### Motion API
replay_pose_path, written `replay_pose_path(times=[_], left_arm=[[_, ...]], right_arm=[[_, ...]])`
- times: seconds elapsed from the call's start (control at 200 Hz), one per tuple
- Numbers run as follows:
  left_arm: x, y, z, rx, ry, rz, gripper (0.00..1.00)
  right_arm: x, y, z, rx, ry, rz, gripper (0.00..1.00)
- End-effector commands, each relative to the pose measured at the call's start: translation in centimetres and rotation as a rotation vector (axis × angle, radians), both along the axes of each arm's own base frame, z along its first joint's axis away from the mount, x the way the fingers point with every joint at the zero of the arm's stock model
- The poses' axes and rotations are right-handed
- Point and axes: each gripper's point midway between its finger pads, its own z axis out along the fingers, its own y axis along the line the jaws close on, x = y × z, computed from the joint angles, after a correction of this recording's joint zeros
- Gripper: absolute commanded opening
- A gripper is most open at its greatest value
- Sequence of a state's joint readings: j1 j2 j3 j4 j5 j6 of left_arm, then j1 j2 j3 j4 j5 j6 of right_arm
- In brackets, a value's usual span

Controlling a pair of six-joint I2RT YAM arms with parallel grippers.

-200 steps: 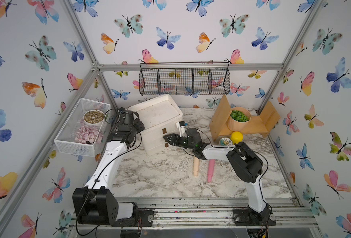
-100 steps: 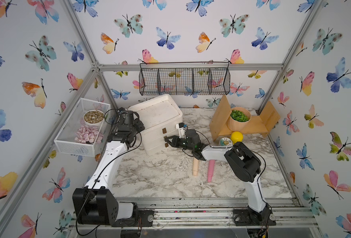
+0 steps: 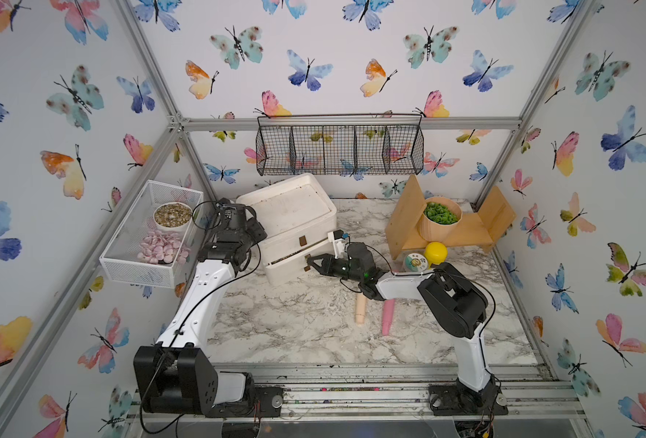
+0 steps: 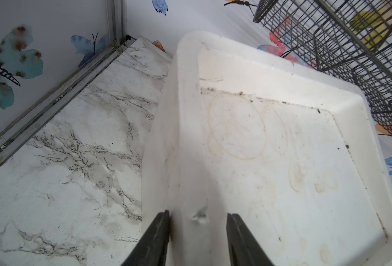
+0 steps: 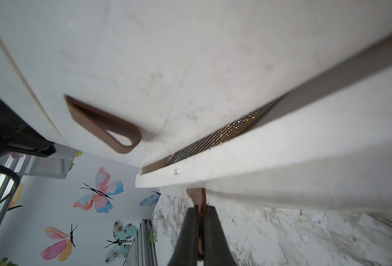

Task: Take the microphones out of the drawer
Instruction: Open the drawer in the storage box.

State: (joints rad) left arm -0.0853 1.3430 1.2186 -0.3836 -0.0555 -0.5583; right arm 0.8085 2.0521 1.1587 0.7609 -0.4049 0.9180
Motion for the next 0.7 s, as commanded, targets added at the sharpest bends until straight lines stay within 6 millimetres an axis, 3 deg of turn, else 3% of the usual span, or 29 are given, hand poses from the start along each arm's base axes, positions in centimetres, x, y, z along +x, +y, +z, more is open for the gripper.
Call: replay_pose_path(times=[0.0,0.471,0.696], left_arm=[[0.4,-3.5,0.6,-0.079,-0.035,-0.124,0.45],[0.7,-3.3,0.8,-0.071,-0.045,-0.114,0.46],[0.9,-3.2,1.0,-0.066,-0.052,-0.109,0.46]], right_arm=[[-1.6,-0.8,0.8,-0.012,-0.017,0.042,0.01],[-7.2,-5.9,0.3,-0.128,-0.009,0.072,0.01],[-8.6,-7.9,0.3,-0.188,-0.016,0.060,0.01]])
